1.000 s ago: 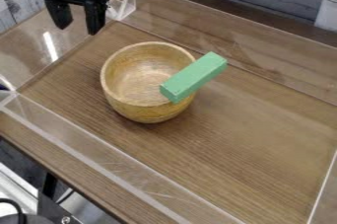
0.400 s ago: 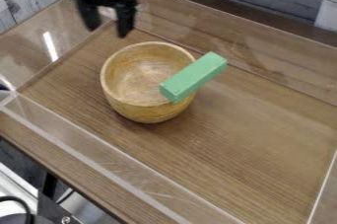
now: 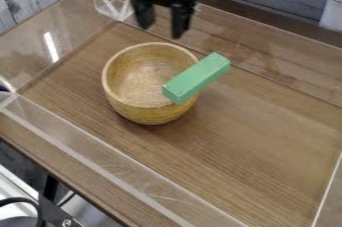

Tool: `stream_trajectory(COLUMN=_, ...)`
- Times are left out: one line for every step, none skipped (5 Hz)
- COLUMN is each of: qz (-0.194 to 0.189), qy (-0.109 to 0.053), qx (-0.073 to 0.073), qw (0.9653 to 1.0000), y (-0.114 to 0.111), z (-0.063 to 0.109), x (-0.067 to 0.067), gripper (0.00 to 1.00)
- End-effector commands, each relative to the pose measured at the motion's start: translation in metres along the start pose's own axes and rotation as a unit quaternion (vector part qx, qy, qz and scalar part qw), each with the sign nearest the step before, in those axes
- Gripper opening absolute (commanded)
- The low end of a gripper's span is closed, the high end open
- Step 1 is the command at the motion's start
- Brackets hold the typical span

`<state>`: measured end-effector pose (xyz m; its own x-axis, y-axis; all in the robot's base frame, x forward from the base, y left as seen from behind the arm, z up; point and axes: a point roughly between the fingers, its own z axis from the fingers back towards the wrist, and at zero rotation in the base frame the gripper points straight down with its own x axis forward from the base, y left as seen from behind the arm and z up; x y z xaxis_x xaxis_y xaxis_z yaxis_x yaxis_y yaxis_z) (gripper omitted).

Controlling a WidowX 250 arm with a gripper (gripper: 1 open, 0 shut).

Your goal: Put the green block in the brown bowl

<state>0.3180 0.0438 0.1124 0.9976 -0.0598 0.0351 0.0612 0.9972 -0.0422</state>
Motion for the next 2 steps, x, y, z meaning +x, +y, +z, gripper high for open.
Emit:
stream_trajectory(qz=-0.017, qy=-0.045, qx=0.000, qw=0.9988, y=-0.0320, z=0.0195, x=0.0168, gripper=1.00)
stream_trajectory(qz=-0.015, qy=-0.044, qx=-0.002, qw=0.9989, y=-0.0272, z=0.0215, x=0.0121, gripper=1.00)
